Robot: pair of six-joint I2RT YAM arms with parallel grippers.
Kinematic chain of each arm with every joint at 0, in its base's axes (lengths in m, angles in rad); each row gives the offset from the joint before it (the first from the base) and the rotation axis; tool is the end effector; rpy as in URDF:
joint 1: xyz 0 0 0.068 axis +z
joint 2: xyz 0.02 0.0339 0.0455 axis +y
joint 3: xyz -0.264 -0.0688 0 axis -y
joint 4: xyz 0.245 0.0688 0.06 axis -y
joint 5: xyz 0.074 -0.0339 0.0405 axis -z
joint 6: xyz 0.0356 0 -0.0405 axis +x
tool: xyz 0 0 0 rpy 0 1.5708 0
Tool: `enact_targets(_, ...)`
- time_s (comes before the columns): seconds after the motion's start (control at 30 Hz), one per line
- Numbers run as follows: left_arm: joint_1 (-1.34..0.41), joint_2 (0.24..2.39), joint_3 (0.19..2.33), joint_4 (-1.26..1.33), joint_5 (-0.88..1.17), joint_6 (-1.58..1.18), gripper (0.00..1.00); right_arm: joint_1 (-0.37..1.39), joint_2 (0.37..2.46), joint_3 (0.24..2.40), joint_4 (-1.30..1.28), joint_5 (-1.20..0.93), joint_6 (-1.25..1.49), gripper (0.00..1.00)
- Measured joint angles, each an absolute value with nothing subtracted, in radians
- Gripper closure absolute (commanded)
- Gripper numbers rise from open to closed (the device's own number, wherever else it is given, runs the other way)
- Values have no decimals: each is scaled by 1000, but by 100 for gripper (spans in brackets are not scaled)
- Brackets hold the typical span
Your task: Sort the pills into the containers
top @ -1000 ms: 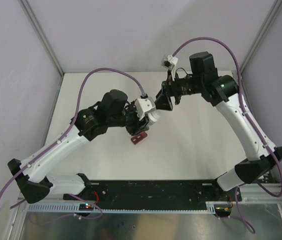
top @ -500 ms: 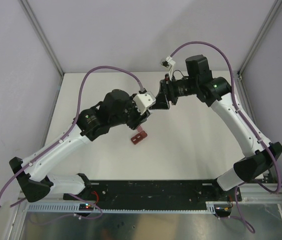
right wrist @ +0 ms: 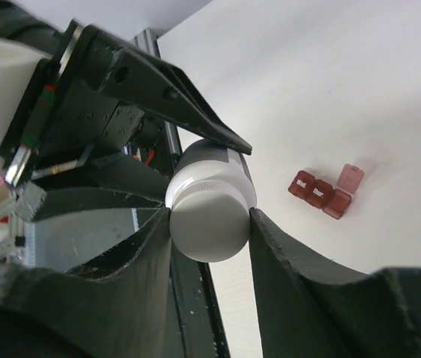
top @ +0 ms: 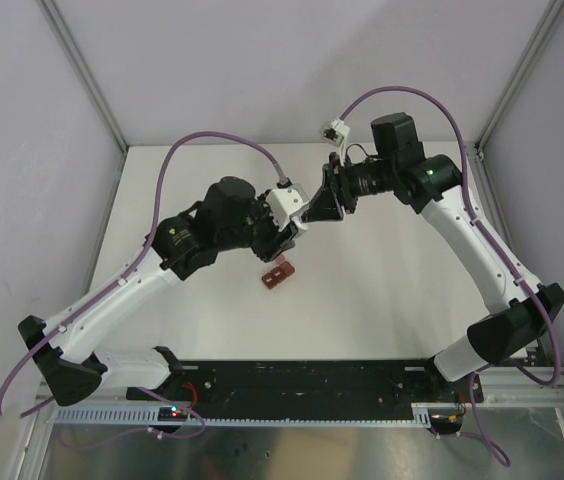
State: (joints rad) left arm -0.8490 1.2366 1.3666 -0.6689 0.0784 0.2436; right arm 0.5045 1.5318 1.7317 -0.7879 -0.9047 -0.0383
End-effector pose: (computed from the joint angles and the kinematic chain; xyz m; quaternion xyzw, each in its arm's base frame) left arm 0.1714 -0.1989 0.3980 0.4681 0.7326 -0.1795 0.4604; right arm 0.2647 0.1781 0.4315 -0.4113 0.7087 0.4730 0.3239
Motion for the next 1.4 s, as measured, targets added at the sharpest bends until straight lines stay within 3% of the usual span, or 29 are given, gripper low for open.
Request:
enact_targets(0.37, -755, 1224, 1333, -673, 580, 237, 100, 541, 1445, 1744, -982, -958, -416, 96)
enact_targets(0.6, -754, 1215, 1317, -660, 787, 237, 100, 607, 1365, 1758, -1080, -924, -637, 92)
enact_targets(0.7, -754, 1215, 1310, -657, 831, 237, 100, 625, 1356, 1767, -1113, -916, -701, 78)
enact_targets(0.87, -754, 1215, 1309, -661, 844, 236, 100, 641, 1356, 1778, -1136, -897, -744, 42)
enact_targets(0.97, -755, 1215, 1309, -667, 840, 236, 100, 647, 1356, 1779, -1131, -877, -746, 28)
enact_targets(1.2, -763, 1215, 1309, -678, 812, 237, 100, 647, 1359, 1779, -1111, -835, -726, 11)
enact_targets(1.4, -764, 1215, 1311, -690, 757, 238, 100, 647, 1359, 1779, -1090, -828, -688, 8)
